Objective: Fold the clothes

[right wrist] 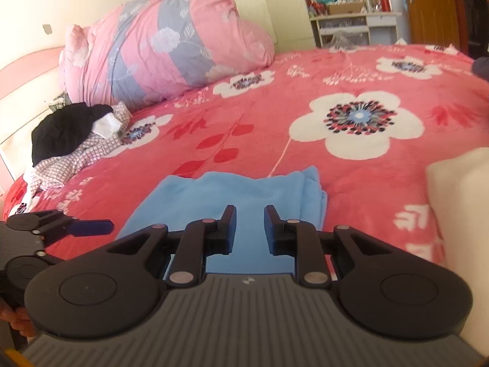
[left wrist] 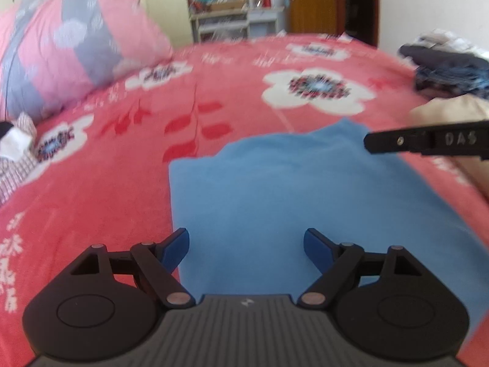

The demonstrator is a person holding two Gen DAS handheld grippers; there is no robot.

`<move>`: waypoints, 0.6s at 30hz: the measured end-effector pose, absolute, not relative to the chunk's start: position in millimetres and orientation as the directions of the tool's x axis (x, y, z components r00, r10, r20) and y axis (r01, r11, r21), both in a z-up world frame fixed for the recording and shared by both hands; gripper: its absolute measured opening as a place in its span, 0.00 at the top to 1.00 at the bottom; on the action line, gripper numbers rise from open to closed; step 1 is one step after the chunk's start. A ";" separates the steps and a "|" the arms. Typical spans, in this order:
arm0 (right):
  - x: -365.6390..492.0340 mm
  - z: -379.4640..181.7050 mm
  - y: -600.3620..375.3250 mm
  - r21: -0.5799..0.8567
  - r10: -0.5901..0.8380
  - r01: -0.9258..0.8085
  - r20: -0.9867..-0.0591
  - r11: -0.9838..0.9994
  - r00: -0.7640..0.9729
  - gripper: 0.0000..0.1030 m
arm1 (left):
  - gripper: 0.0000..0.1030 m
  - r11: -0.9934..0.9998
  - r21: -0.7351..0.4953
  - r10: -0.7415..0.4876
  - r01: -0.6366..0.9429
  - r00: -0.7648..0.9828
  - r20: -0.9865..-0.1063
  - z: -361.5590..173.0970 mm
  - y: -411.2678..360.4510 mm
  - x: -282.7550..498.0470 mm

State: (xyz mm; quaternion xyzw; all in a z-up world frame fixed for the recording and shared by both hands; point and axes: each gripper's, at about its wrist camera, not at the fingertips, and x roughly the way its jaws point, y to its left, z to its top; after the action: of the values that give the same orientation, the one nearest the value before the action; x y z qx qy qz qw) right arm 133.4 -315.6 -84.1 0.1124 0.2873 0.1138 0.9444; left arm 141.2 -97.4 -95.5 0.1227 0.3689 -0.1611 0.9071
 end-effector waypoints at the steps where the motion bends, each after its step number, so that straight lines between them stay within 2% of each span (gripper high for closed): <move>1: 142.3 -87.5 -316.3 0.278 0.282 -0.151 -0.529 0.949 0.801 0.82 | 0.17 0.922 0.093 -0.199 0.376 0.667 -0.718 -99.1 -97.2 145.0; 5: 169.5 -103.1 -323.9 0.209 0.209 -0.101 -0.598 0.973 0.774 0.83 | 0.17 0.928 0.081 -0.197 0.364 0.663 -0.722 -101.5 -95.7 146.8; 9: 174.3 -97.0 -340.0 0.235 0.160 -0.019 -0.598 0.972 0.785 0.81 | 0.17 0.930 0.081 -0.191 0.360 0.659 -0.727 -101.0 -96.6 145.7; 13: 174.7 -80.4 -331.5 0.255 0.210 -0.076 -0.555 0.964 0.805 0.81 | 0.17 0.932 0.087 -0.180 0.353 0.655 -0.734 -99.6 -98.7 146.3; 18: 199.5 -88.1 -316.7 0.264 0.261 -0.124 -0.586 0.956 0.767 0.79 | 0.17 0.935 0.096 -0.162 0.342 0.650 -0.742 -98.7 -101.8 146.6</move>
State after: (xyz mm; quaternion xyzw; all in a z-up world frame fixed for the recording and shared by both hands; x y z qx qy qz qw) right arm 199.5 -316.7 -88.1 0.1054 0.3256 0.1032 0.9339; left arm 146.6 -101.8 -98.7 0.1142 0.3940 -0.1399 0.9012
